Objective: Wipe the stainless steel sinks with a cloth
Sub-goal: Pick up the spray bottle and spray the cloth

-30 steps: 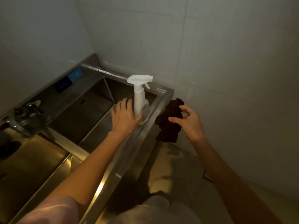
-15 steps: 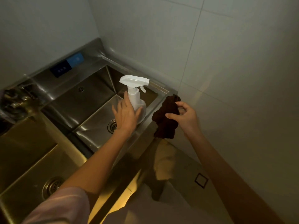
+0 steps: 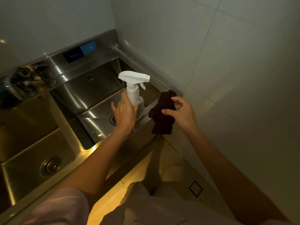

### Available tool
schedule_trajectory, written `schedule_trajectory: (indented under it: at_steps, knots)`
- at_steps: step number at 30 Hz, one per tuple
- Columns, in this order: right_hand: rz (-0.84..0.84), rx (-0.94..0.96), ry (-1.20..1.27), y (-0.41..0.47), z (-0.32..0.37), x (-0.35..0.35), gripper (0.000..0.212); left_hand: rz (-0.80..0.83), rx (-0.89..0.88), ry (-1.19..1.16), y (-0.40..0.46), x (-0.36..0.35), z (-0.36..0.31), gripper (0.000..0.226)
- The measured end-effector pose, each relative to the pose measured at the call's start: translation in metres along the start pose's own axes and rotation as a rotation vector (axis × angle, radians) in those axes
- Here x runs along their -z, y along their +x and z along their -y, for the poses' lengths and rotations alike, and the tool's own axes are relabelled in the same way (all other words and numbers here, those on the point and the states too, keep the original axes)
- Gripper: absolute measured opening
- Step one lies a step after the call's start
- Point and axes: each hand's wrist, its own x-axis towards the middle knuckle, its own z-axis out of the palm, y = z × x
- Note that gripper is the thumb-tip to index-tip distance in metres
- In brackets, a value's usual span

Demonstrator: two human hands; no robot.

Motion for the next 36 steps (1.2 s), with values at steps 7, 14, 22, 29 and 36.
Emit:
schedule_trajectory:
  at_steps: [7, 14, 22, 29, 36]
  knots:
    - [0.145, 0.111, -0.012, 0.010, 0.016, -0.027, 0.045, -0.122, 0.004, 0.050, -0.018, 0.040, 0.006, 0.066]
    - [0.412, 0.187, -0.026, 0.000, 0.022, -0.087, 0.044, -0.272, 0.155, 0.157, -0.067, 0.097, 0.034, 0.067]
    - [0.701, 0.224, -0.077, -0.055, 0.025, -0.176, 0.046, -0.417, 0.382, 0.257, -0.148, 0.165, 0.091, 0.065]
    - [0.917, 0.226, -0.129, -0.131, 0.015, -0.269, 0.047, -0.493, 0.572, 0.332, -0.238, 0.231, 0.157, 0.064]
    - [1.041, 0.310, -0.181, -0.222, 0.000, -0.374, 0.047, -0.535, 0.716, 0.423, -0.329, 0.301, 0.221, 0.065]
